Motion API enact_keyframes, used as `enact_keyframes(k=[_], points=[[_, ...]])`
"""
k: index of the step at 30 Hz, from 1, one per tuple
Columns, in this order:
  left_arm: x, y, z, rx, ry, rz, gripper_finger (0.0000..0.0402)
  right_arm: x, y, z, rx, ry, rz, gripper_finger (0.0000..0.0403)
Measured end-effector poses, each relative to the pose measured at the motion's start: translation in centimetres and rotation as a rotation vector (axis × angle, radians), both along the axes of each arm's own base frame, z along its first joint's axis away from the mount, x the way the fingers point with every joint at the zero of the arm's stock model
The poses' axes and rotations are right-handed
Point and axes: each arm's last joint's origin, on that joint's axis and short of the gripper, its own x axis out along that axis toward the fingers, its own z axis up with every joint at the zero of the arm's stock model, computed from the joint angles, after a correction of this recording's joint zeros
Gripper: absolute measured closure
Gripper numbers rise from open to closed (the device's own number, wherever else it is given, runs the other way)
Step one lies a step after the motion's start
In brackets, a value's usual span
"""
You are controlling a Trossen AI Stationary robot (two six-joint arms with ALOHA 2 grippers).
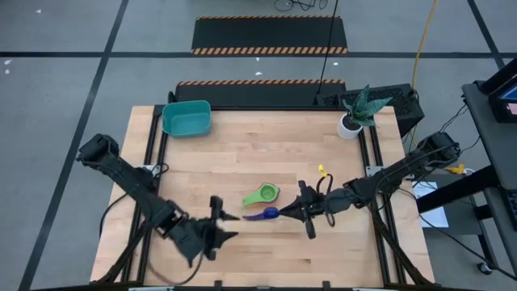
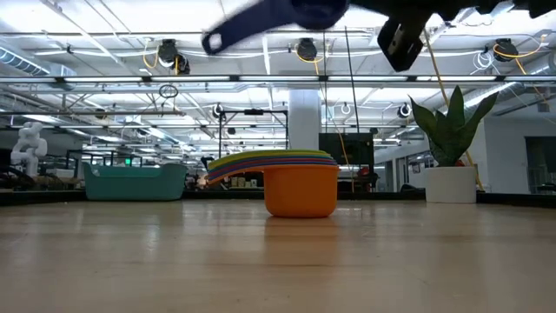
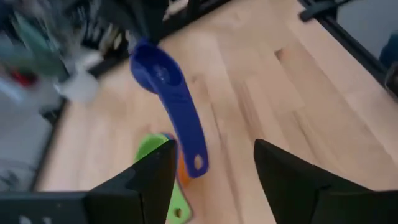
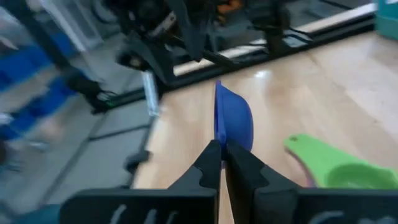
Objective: Nest measuring cups in basket
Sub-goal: Stack the dark blue measuring cup on top of the green measuring cup
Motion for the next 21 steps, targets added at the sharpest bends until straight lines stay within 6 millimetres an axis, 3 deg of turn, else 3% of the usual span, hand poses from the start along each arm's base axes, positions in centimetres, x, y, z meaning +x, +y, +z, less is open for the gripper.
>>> enact_keyframes(k=[7,12,16,21], points=[[-1.8,-3.9,-0.1,0.36,-0.086,-0.222,0.02,0.1,-0.9,0.9,0.168,-0.157,0.035,0.0403],[-2.6,-6.2,0.1,0.696,-0.187,-0.239,0.021,0.1,-1.2,1.3,0.267,-0.193,0.02,0.0403],[-2.5,-6.3,-0.2,0.915,-0.145,-0.242,0.022,0.1,-1.1,1.4,0.363,-0.197,0.017,0.0403],[-1.6,-5.5,-0.3,0.965,-0.116,-0.218,0.0236,0.0,-0.8,1.5,0.469,-0.176,0.041,0.0403]])
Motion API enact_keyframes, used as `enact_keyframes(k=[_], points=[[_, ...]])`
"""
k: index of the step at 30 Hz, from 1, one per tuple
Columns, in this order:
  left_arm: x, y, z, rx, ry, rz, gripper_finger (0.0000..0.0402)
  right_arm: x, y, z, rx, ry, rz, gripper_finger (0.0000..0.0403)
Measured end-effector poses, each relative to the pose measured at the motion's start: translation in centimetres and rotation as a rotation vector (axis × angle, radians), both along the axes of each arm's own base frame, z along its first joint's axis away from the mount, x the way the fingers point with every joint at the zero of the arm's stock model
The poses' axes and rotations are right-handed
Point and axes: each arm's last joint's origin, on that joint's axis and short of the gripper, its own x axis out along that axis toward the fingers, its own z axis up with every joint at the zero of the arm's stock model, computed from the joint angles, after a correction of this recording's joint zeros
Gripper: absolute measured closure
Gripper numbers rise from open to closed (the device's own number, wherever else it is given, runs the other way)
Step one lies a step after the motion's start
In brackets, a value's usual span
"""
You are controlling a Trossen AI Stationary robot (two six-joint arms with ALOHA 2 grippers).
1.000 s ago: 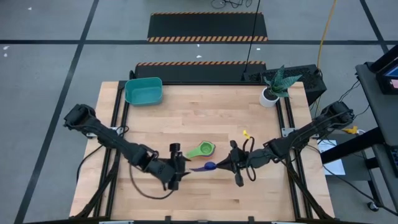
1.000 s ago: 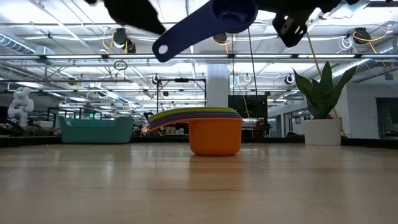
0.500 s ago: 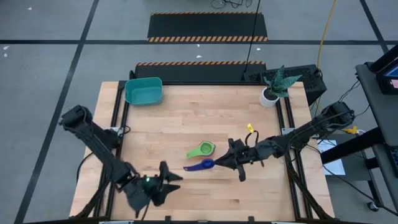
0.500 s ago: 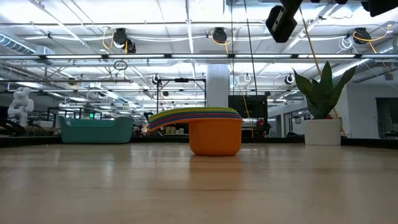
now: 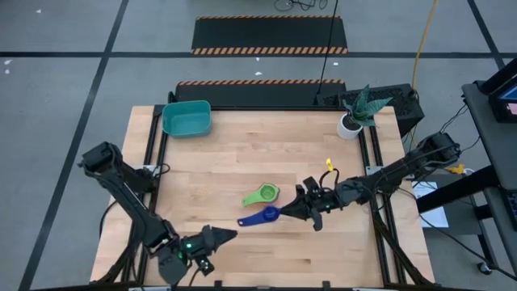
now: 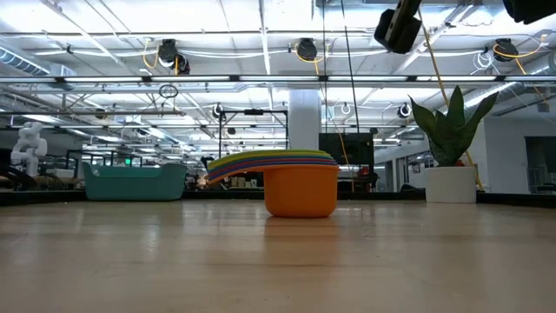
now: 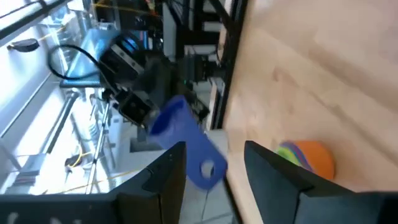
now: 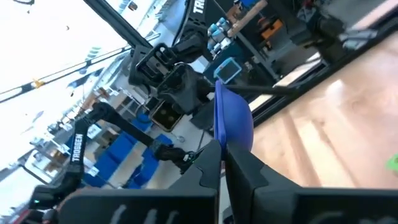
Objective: Nest measuring cups in basket
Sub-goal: Stack the dark blue measuring cup on top of the green measuring cup
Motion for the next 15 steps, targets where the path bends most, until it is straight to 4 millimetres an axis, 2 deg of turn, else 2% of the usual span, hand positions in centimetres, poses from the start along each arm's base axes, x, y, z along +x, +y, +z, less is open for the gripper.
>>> enact_keyframes(k=[5,15], points=[[0.5,0.7,-0.2,0.038,0.006,0.055,0.0248,-0.1,0.2,0.0,0.11,0.029,0.013,0.0403],[1.3,1.9,-0.5,0.127,0.057,0.082,0.0253,-0.1,0.2,0.1,0.15,0.026,-0.009,0.0403]])
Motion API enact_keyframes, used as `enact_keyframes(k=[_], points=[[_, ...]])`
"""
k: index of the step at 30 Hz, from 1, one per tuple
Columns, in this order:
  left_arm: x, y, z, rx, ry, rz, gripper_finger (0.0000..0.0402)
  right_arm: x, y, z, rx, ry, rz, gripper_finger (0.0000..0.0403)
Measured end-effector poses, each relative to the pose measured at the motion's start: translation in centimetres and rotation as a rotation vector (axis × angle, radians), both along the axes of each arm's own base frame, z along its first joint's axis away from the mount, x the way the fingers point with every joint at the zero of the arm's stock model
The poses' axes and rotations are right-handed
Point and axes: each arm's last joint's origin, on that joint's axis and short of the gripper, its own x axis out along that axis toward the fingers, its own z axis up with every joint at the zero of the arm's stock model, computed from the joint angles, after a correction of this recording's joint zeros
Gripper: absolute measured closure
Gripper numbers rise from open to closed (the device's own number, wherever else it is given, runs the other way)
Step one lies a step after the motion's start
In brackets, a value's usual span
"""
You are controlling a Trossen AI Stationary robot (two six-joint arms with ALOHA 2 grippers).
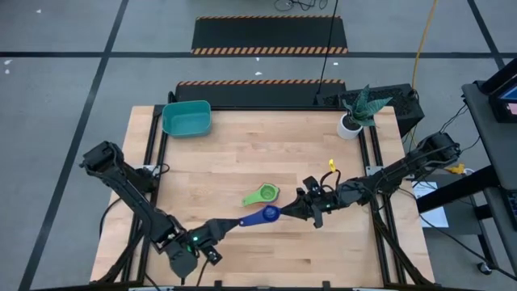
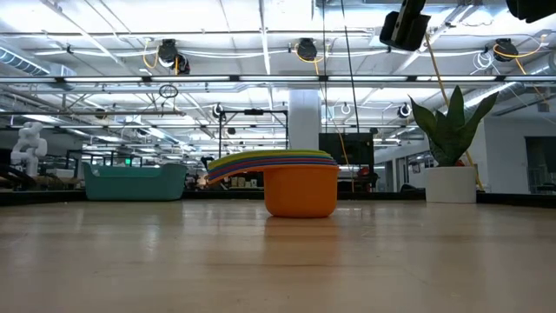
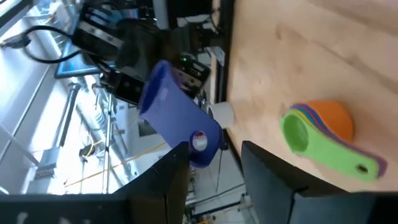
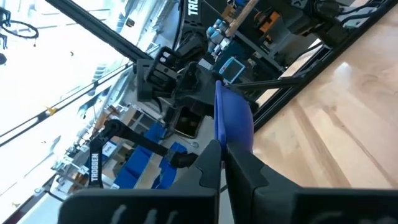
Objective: Nest measuring cups in basket
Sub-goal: Stack the dark blue measuring cup on top of the green measuring cup
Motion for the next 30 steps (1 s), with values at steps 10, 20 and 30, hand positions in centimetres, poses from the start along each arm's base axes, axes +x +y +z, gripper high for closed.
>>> enact_keyframes(k=[10,20,30], points=[[0.64,0.8,-0.12,0.046,0.029,0.015,0.0278,-0.05,0.12,0.0,0.015,0.004,0.006,0.0403],[0.78,0.64,0.19,0.053,0.017,-0.003,0.031,-0.05,0.13,-0.03,0.012,0.006,0.006,0.0403],[0.82,0.36,0.26,0.003,0.019,-0.061,0.0381,-0.04,0.11,-0.3,0.015,0.034,0.0,0.0403]])
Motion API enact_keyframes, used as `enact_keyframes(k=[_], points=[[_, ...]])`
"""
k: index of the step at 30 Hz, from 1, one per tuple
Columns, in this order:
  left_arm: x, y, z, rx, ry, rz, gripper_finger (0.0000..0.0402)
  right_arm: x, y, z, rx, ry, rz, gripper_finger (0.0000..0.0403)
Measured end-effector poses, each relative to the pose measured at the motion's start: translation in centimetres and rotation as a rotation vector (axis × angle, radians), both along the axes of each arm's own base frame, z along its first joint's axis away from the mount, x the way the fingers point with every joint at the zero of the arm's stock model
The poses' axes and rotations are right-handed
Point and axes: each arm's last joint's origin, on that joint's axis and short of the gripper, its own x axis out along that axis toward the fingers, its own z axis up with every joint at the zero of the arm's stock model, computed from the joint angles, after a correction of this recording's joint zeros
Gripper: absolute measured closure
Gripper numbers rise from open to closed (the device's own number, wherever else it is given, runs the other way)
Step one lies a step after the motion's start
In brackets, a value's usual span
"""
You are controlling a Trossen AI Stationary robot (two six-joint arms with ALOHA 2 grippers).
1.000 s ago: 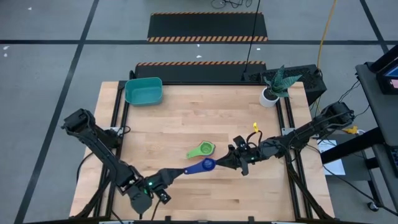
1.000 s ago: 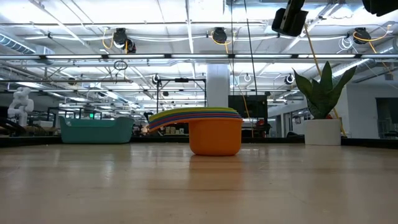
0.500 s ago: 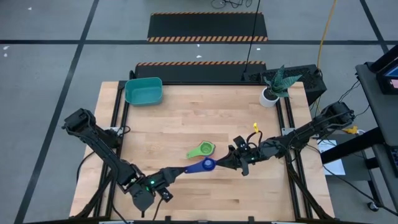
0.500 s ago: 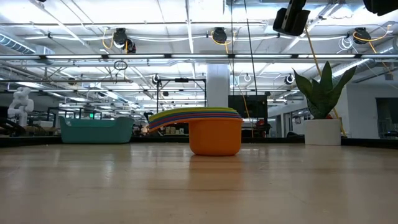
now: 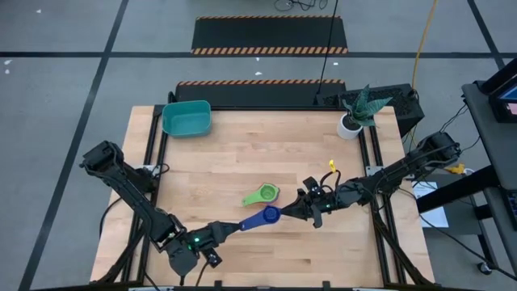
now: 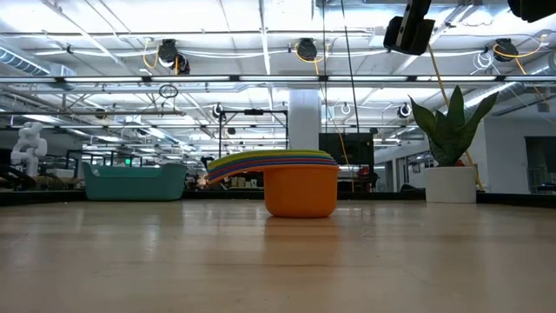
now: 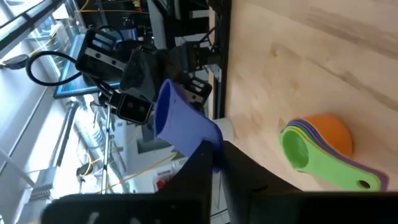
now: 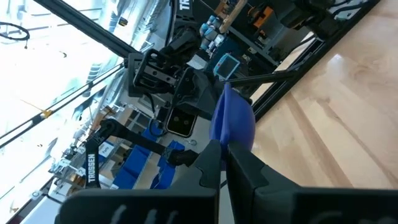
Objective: Nest measuring cups in basket
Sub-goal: Stack the dark blue measuring cup on top of the green measuring cup
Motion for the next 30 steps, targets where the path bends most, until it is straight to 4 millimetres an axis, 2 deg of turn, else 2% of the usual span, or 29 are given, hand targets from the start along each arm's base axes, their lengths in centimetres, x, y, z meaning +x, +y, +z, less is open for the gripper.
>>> enact_keyframes(k=[3,7,20,25,30], points=[[0.0,0.0,0.0,-0.004,-0.003,-0.001,0.0393,0.0,0.0,0.0,0.0,0.0,-0.006,0.0403],[0.0,0.0,0.1,-0.023,-0.011,0.005,0.0386,0.0,-0.1,-0.1,0.019,0.014,-0.041,0.0394],[-0.1,0.0,-0.1,-0.073,-0.019,0.022,0.0394,0.0,-0.1,-0.1,0.016,0.018,-0.045,0.0231],[-0.5,-0.2,-0.3,-0.09,-0.008,0.026,0.0394,-0.1,-0.2,0.1,-0.003,0.021,-0.045,0.0194],[-1.0,-0.7,-0.5,-0.1,-0.01,0.017,0.0399,-0.4,-0.6,-0.1,-0.042,0.086,-0.08,0.0178]])
